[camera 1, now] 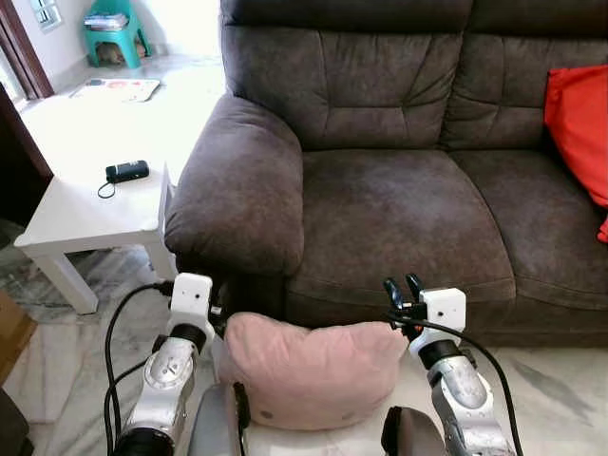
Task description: Move the pillow to the sofa from floor
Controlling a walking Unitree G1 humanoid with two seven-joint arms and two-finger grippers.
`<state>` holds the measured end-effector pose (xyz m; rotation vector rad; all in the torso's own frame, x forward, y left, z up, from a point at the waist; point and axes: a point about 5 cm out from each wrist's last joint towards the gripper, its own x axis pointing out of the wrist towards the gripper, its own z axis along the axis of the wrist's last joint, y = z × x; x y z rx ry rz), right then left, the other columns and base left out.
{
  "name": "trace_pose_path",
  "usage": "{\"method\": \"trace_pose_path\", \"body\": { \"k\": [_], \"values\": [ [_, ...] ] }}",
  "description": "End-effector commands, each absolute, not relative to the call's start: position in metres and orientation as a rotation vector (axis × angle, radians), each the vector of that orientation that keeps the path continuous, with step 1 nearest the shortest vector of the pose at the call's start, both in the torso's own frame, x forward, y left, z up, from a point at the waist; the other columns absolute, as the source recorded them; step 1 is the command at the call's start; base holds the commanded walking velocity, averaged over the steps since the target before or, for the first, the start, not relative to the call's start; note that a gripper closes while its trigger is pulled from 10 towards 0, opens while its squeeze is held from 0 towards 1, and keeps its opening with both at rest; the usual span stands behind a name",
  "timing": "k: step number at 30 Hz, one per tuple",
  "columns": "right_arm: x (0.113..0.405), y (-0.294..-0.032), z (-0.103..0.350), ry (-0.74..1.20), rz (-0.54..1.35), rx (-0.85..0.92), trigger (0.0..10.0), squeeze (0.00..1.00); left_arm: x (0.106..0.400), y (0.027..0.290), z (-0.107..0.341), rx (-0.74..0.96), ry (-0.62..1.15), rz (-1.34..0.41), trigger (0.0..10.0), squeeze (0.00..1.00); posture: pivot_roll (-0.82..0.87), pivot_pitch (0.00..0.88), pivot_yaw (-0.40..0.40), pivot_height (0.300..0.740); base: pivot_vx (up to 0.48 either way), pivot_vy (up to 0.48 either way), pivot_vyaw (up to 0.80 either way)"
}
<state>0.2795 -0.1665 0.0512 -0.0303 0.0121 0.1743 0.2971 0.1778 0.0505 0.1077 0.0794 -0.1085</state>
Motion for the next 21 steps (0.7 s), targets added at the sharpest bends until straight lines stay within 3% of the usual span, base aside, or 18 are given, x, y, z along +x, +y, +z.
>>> {"method": "trace_pose_path", "body": {
  "k": [1, 10, 15, 21],
  "values": [
    [0.281, -0.167, 0.053, 0.006, 0.164, -0.021, 10.0, 0.0, 0.301, 0.182, 0.052, 0.09, 0.093, -0.103, 10.0, 0.0, 0.07, 0.002, -0.007, 0.536, 0.0, 0.0, 0.0],
    [0.288, -0.163, 0.058, -0.025, 0.154, -0.007, 10.0, 0.0, 0.313, 0.194, 0.048, 0.045, 0.164, -0.073, 10.0, 0.0, 0.07, 0.01, 0.017, 0.536, 0.0, 0.0, 0.0],
    [0.286, -0.164, 0.055, -0.015, 0.164, -0.014, 10.0, 0.0, 0.317, 0.19, 0.053, 0.064, 0.144, -0.094, 10.0, 0.0, 0.08, 0.048, 0.006, 0.536, 0.0, 0.0, 0.0],
    [0.288, -0.174, 0.06, -0.031, 0.119, -0.014, 10.0, 0.0, 0.318, 0.183, 0.052, 0.076, 0.132, -0.107, 10.0, 0.0, 0.03, 0.031, 0.016, 0.536, 0.0, 0.0, 0.0]
  ]
}}
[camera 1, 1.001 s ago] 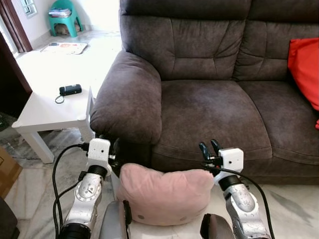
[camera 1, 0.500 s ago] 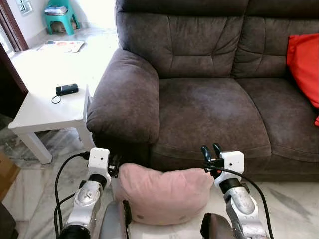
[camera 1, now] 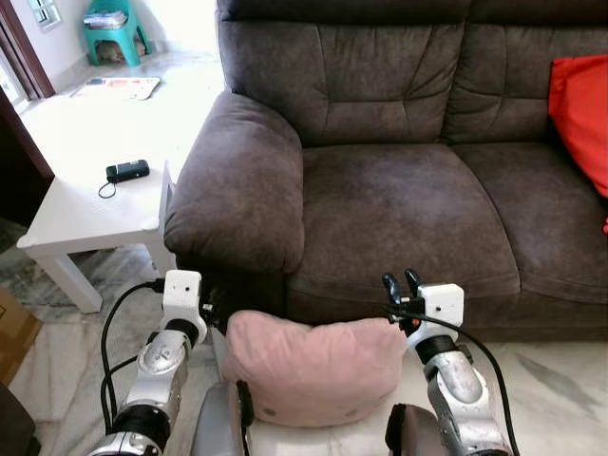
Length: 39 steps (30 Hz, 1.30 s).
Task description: Move the pillow to the sofa from floor
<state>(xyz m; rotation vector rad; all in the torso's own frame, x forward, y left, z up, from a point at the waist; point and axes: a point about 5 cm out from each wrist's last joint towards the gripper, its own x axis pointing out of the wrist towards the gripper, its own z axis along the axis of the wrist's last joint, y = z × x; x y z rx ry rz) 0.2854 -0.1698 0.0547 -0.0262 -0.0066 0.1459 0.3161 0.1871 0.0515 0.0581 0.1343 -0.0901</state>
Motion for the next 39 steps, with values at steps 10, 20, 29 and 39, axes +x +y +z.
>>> {"method": "trace_pose_path", "body": {
  "k": [10, 20, 29, 39],
  "values": [
    [0.294, -0.204, 0.075, -0.106, -0.024, -0.004, 10.0, 0.0, 0.325, 0.174, 0.068, 0.126, 0.012, -0.103, 10.0, 0.0, -0.02, 0.005, 0.04, 0.536, 0.0, 0.0, 0.0],
    [0.295, -0.203, 0.074, -0.109, -0.025, -0.002, 10.0, 0.0, 0.321, 0.171, 0.066, 0.129, -0.019, -0.096, 10.0, 0.0, -0.03, 0.0, 0.035, 0.536, 0.0, 0.0, 0.0],
    [0.294, -0.199, 0.073, -0.105, -0.003, 0.0, 10.0, 0.0, 0.319, 0.175, 0.071, 0.135, -0.06, -0.084, 10.0, 0.0, 0.02, 0.033, 0.037, 0.536, 0.0, 0.0, 0.0],
    [0.295, -0.177, 0.073, -0.109, 0.049, 0.034, 10.0, 0.0, 0.311, 0.182, 0.075, 0.146, -0.095, -0.069, 10.0, 0.0, 0.09, 0.118, 0.021, 0.536, 0.0, 0.0, 0.0]
  ]
}}
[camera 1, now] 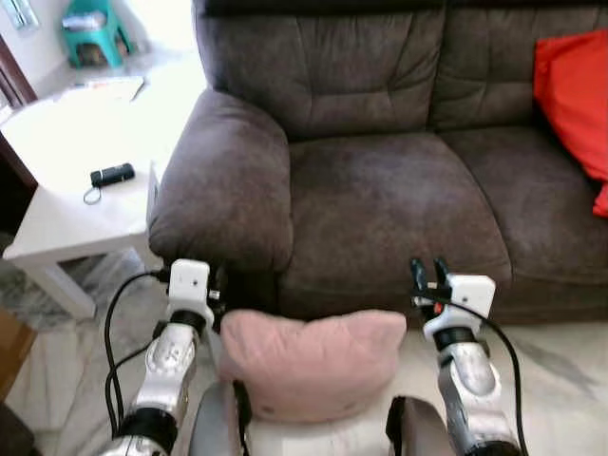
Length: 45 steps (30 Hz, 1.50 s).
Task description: Move the pillow to the sofa from floor
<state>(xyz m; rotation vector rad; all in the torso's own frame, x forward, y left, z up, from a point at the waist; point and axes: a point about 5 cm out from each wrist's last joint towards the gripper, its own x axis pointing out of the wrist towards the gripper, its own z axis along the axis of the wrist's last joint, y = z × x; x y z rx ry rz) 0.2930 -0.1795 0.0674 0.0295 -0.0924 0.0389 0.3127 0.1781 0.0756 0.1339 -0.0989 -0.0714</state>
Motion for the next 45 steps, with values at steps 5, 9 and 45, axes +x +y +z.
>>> {"method": "trace_pose_path", "body": {
  "k": [5, 9, 45],
  "values": [
    [0.296, -0.17, 0.073, -0.099, 0.094, 0.031, 10.0, 0.0, 0.304, 0.186, 0.076, 0.146, -0.105, -0.041, 10.0, 0.0, 0.08, 0.146, -0.002, 0.536, 0.0, 0.0, 0.0],
    [0.297, -0.17, 0.076, -0.109, 0.096, 0.03, 10.0, 0.0, 0.302, 0.187, 0.075, 0.141, -0.104, -0.031, 10.0, 0.0, 0.07, 0.15, -0.003, 0.536, 0.0, 0.0, 0.0],
    [0.292, -0.168, 0.073, -0.094, 0.09, 0.029, 10.0, 0.0, 0.306, 0.179, 0.079, 0.149, -0.092, -0.064, 10.0, 0.0, 0.04, 0.146, 0.03, 0.536, 0.0, 0.0, 0.07]
  ]
}}
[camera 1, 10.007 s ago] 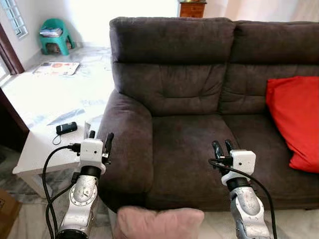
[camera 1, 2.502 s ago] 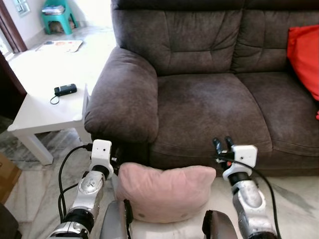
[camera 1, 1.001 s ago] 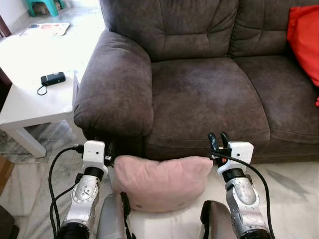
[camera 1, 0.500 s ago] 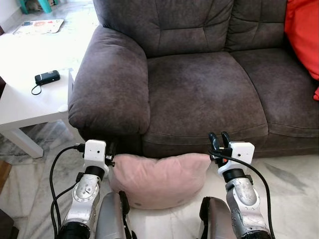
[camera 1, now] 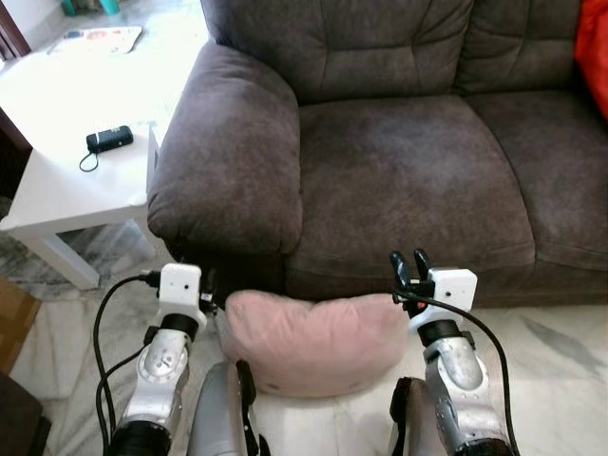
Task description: Move the pillow to the sofa from floor
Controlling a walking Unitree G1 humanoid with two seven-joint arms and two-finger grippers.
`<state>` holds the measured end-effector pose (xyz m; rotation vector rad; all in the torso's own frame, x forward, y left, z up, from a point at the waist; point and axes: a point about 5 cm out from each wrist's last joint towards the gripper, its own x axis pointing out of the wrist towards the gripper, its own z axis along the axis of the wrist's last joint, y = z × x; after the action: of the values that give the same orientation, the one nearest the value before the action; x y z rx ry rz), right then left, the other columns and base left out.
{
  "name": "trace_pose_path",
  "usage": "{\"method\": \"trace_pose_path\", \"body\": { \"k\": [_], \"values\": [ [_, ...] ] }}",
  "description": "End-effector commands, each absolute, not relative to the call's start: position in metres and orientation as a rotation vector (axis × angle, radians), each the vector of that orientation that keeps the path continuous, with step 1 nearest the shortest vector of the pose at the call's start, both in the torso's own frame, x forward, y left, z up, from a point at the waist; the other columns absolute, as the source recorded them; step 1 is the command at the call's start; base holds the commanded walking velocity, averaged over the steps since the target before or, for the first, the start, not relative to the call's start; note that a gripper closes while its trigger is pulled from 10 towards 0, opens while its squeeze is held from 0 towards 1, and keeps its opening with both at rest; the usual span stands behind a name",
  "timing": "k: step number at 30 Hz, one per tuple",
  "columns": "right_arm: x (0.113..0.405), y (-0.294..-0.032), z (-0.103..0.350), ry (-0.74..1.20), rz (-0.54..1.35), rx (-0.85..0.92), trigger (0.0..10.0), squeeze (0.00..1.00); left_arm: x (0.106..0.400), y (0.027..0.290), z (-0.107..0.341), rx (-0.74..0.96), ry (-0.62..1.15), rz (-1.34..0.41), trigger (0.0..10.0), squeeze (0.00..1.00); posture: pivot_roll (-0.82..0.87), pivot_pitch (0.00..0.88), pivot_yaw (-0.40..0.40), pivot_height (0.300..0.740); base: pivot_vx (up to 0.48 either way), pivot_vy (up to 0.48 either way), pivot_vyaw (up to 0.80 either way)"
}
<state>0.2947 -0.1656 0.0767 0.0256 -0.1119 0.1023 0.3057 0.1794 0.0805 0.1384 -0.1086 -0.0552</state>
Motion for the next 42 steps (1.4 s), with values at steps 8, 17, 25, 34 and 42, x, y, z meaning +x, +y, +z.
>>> {"method": "trace_pose_path", "body": {
  "k": [8, 17, 25, 34, 42],
  "values": [
    [0.2922, -0.1663, 0.0734, -0.095, 0.093, 0.028, 10.0, 0.0, 0.3056, 0.1785, 0.0791, 0.153, -0.093, -0.071, 10.0, 0.0, 0.05, 0.148, 0.03, 0.536, 0.063, 0.0, 0.0],
    [0.2912, -0.1643, 0.072, -0.091, 0.097, 0.029, 10.0, 0.0, 0.3046, 0.1782, 0.0783, 0.161, -0.09, -0.076, 10.0, 0.0, 0.05, 0.156, 0.03, 0.536, 0.266, 0.0, 0.0],
    [0.2903, -0.1645, 0.0714, -0.089, 0.096, 0.031, 10.0, 0.0, 0.3044, 0.1779, 0.0785, 0.161, -0.093, -0.078, 10.0, 0.0, 0.05, 0.16, 0.031, 0.536, 0.285, 0.0, 0.0],
    [0.2884, -0.1626, 0.0686, -0.079, 0.106, 0.02, 10.0, 0.0, 0.3041, 0.1766, 0.0796, 0.156, -0.102, -0.085, 10.0, 0.0, 0.05, 0.164, 0.033, 0.536, 0.216, 0.0, 0.0],
    [0.2868, -0.1632, 0.0665, -0.07, 0.117, 0.004, 10.0, 0.0, 0.3029, 0.1737, 0.0767, 0.155, -0.084, -0.11, 10.0, 0.0, 0.05, 0.166, 0.034, 0.536, 0.0, 0.0, 0.66]
  ]
}}
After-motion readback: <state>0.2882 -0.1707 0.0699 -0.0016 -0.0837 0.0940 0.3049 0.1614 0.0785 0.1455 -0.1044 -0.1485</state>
